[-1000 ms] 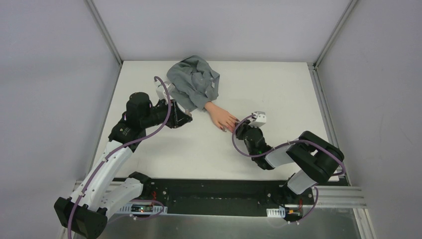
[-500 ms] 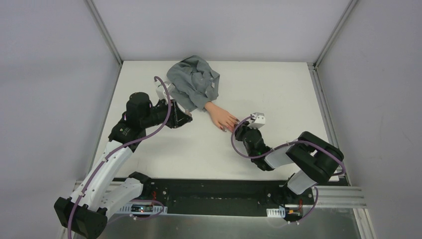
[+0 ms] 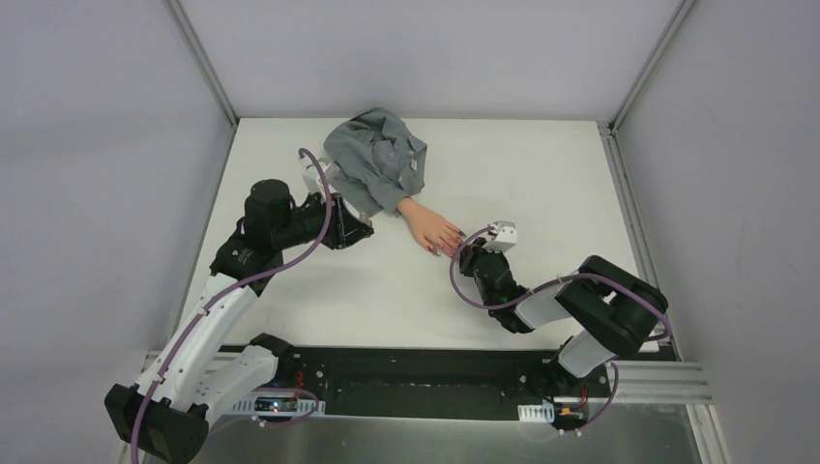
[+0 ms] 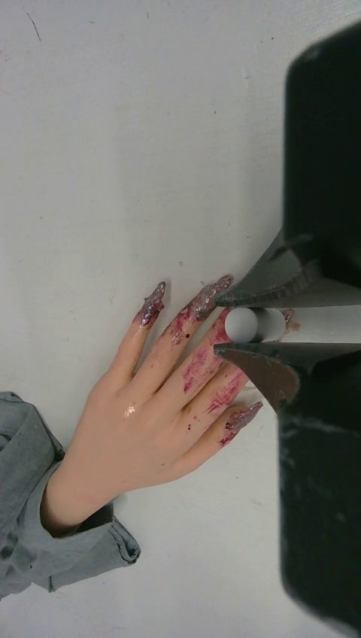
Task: Paint the nails
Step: Paint the nail polish on the nail.
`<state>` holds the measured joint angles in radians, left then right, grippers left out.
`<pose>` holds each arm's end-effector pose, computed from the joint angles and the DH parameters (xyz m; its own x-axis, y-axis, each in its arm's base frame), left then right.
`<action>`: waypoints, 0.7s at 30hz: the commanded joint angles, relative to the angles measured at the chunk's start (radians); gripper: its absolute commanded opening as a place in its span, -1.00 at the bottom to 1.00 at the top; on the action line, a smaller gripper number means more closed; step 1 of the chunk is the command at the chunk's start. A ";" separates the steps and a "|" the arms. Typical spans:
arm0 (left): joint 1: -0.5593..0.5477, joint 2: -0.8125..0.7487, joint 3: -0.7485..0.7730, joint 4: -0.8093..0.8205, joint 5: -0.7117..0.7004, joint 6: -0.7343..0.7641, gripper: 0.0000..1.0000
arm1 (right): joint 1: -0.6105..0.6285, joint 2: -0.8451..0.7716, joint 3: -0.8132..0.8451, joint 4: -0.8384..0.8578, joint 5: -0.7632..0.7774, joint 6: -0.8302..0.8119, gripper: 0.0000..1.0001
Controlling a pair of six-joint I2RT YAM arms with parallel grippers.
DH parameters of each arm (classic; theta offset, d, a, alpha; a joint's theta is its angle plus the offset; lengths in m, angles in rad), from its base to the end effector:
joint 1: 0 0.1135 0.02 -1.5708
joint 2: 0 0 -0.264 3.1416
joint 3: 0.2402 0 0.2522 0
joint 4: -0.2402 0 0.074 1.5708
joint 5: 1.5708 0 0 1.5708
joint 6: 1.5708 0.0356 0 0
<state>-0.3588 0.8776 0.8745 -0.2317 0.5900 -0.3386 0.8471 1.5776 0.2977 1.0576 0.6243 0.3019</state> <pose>0.1777 -0.0878 0.3517 -0.4707 -0.1183 -0.8743 0.6807 0.5818 -0.4451 0.1811 0.1735 0.1374 -0.2079 0.1290 -0.9696 -0.1766 0.9700 0.1670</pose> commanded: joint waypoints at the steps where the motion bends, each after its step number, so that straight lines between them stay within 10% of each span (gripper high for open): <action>1: 0.003 -0.021 0.024 0.017 0.000 0.013 -1.00 | 0.004 -0.023 -0.002 0.015 0.029 0.003 -1.00; 21: 0.003 -0.024 0.024 0.017 -0.001 0.013 -1.00 | 0.004 -0.031 -0.009 0.010 0.056 -0.001 -1.00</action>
<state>-0.3588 0.8764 0.8745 -0.2317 0.5903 -0.3386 0.8471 1.5764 0.2970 1.0565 0.6483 0.3016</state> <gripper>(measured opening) 0.248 0.164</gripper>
